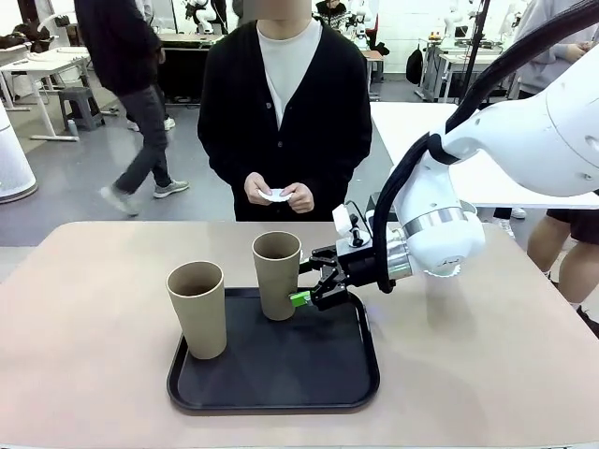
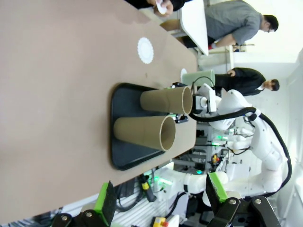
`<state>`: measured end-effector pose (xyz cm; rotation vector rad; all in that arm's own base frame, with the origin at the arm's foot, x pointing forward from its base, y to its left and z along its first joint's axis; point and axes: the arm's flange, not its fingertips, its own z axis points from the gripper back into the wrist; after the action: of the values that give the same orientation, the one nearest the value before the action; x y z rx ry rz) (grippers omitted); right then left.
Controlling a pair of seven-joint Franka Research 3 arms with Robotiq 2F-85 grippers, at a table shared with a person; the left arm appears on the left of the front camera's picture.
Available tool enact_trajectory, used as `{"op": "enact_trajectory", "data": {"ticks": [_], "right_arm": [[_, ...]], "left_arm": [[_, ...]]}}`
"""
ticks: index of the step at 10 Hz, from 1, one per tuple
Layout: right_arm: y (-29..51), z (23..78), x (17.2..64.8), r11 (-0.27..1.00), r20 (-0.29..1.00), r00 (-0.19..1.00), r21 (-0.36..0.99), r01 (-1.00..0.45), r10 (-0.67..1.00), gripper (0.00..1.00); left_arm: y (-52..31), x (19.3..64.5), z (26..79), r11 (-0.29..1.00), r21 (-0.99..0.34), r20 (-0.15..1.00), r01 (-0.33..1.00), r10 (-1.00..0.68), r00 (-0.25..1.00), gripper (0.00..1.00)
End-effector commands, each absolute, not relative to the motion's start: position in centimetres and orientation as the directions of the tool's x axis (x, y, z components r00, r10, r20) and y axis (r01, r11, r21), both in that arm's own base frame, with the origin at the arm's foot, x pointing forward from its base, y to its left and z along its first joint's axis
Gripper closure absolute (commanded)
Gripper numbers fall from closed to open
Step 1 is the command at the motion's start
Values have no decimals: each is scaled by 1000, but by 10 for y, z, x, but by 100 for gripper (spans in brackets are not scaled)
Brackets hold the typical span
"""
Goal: Place coasters on the table and set cups on them.
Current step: Take one Reusable plastic cup from the Flat Tray and place it on a coaster set by the human.
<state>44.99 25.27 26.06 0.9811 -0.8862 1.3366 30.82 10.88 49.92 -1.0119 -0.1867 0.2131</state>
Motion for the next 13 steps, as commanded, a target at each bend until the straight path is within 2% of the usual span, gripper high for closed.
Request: {"op": "enact_trajectory", "data": {"ticks": [1, 8, 13], "right_arm": [[265, 252, 453, -4, 946, 30, 33, -999, 322, 0], [289, 252, 456, -40, 952, 39, 53, -998, 304, 0], [294, 250, 466, -16, 954, 78, 86, -996, 291, 0]], "left_arm": [[109, 308, 500, 503, -860, 64, -80, 262, 963, 0], [109, 308, 500, 503, -860, 64, -80, 262, 963, 0], [109, 308, 500, 503, -860, 64, -80, 262, 963, 0]]}}
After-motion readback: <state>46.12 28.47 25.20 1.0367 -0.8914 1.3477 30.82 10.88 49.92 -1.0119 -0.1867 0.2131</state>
